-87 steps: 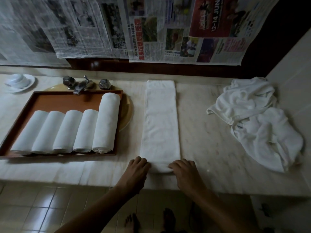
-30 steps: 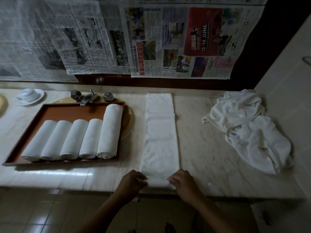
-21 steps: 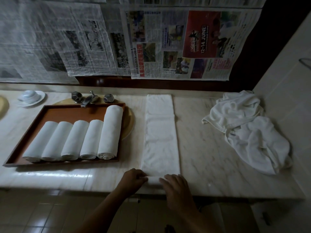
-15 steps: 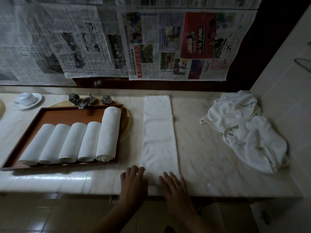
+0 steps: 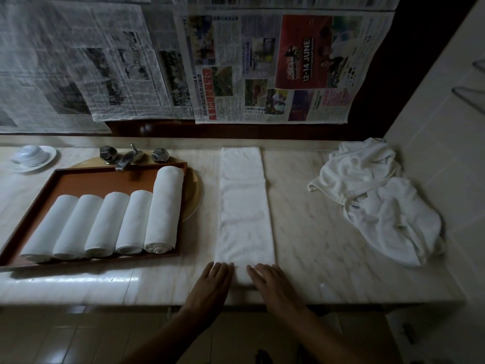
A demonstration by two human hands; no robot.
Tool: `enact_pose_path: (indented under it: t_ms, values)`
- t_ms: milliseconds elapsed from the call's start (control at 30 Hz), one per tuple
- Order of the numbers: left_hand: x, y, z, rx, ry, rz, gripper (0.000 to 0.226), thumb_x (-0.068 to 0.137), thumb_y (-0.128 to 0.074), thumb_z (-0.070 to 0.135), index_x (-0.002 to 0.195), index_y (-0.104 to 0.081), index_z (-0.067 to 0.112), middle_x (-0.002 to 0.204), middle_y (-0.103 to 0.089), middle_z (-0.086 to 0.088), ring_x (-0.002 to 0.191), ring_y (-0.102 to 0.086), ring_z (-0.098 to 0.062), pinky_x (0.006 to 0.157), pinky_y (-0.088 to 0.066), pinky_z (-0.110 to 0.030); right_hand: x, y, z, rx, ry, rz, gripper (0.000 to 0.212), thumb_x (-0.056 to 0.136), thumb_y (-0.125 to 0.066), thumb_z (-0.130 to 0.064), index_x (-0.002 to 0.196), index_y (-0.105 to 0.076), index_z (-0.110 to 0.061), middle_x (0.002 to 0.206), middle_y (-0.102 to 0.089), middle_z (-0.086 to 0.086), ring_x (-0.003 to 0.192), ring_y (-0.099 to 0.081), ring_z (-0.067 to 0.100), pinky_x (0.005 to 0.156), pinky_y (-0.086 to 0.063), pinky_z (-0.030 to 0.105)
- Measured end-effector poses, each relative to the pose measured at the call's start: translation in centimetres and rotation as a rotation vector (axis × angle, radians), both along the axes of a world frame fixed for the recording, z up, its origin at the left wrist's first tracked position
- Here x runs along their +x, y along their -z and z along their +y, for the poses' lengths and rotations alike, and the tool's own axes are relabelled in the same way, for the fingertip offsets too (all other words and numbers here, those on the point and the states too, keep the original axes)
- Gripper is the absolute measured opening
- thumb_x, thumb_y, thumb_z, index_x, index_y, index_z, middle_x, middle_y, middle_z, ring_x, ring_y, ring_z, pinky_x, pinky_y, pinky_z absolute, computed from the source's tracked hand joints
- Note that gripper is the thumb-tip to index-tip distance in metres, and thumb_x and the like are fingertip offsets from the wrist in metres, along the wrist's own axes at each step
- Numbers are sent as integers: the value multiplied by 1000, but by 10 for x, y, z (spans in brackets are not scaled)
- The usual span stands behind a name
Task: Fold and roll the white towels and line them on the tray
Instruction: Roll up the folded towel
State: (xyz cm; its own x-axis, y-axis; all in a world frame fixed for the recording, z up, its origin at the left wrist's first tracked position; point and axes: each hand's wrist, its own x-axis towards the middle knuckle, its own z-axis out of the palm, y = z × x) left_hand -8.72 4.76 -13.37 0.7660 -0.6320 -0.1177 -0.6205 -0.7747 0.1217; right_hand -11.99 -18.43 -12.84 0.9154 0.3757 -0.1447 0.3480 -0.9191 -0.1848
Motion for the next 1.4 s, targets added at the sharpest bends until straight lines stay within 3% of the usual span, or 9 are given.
enact_pose_path:
  t_ms: [133, 267, 400, 500, 667, 800, 967, 1133, 1400]
  values:
    - [-8, 2, 17, -47, -7, 128, 81, 67, -81, 24, 141, -49, 13, 134, -59, -3, 119, -59, -19, 102, -51, -35, -9, -5, -11, 132, -25, 26, 77, 85, -59, 8, 155, -39, -19, 149, -45, 7, 130, -51, 26, 104, -49, 34]
    - [-11, -8, 19, -273, -124, 245, 36, 93, -48, 28, 128, -52, 27, 125, -53, 10, 111, -51, -10, 90, -36, -22, -12, -21, -16, 292, 118, 127, 50, 103, -51, -13, 149, -44, -29, 142, -47, -6, 126, -49, 13, 103, -43, 26]
    - [-2, -14, 18, -455, -336, 374, 21, 96, -66, 32, 117, -64, 27, 109, -54, 14, 100, -53, -6, 82, -41, -14, -6, -20, -20, 362, 187, 124, 31, 103, -55, -22, 134, -57, -29, 132, -55, -8, 118, -52, 8, 100, -42, 20]
    - [7, -20, 14, -445, -421, 435, 20, 96, -69, 27, 115, -67, 25, 103, -52, 14, 99, -54, -8, 77, -37, -10, -8, -6, -16, 302, 169, 26, 35, 96, -52, -15, 127, -65, -22, 128, -60, -3, 116, -55, 17, 98, -52, 37]
    - [23, -30, 12, -357, -428, 476, 24, 96, -61, 31, 116, -70, 21, 103, -57, 5, 101, -53, -14, 86, -44, -26, -37, -13, 19, 164, 143, -156, 55, 80, -41, -14, 127, -70, -16, 131, -65, 10, 123, -56, 32, 111, -34, 46]
    - [23, -37, 1, -283, -463, 384, 28, 104, -52, 32, 123, -67, 17, 111, -59, 0, 100, -53, -15, 76, -38, -13, -38, -3, 25, 73, 173, -133, 58, 85, -39, -16, 137, -65, -15, 142, -60, 12, 135, -46, 32, 115, -19, 47]
    - [-24, -17, -24, -186, -415, 56, 66, 79, -71, 26, 141, -52, 16, 141, -57, -9, 130, -54, -29, 103, -46, -43, -27, 5, 19, -9, 89, -90, 69, 84, -36, -12, 152, -47, -14, 157, -46, 11, 146, -40, 34, 118, -15, 51]
    - [-33, 10, -29, -68, -218, -38, 91, 76, -75, 27, 156, -35, 9, 163, -33, -15, 151, -29, -33, 122, -10, -49, -5, 5, 11, -52, 35, -49, 67, 86, -43, -23, 152, -47, -15, 156, -46, 10, 146, -40, 31, 115, -22, 53]
    - [17, 9, -10, -20, -173, 97, 96, 54, -86, 13, 144, -53, 5, 143, -58, -17, 129, -60, -34, 99, -55, -46, 31, -2, -5, -26, -31, 24, 96, 71, -72, -6, 159, -33, -15, 156, -43, 14, 143, -43, 32, 121, -26, 44]
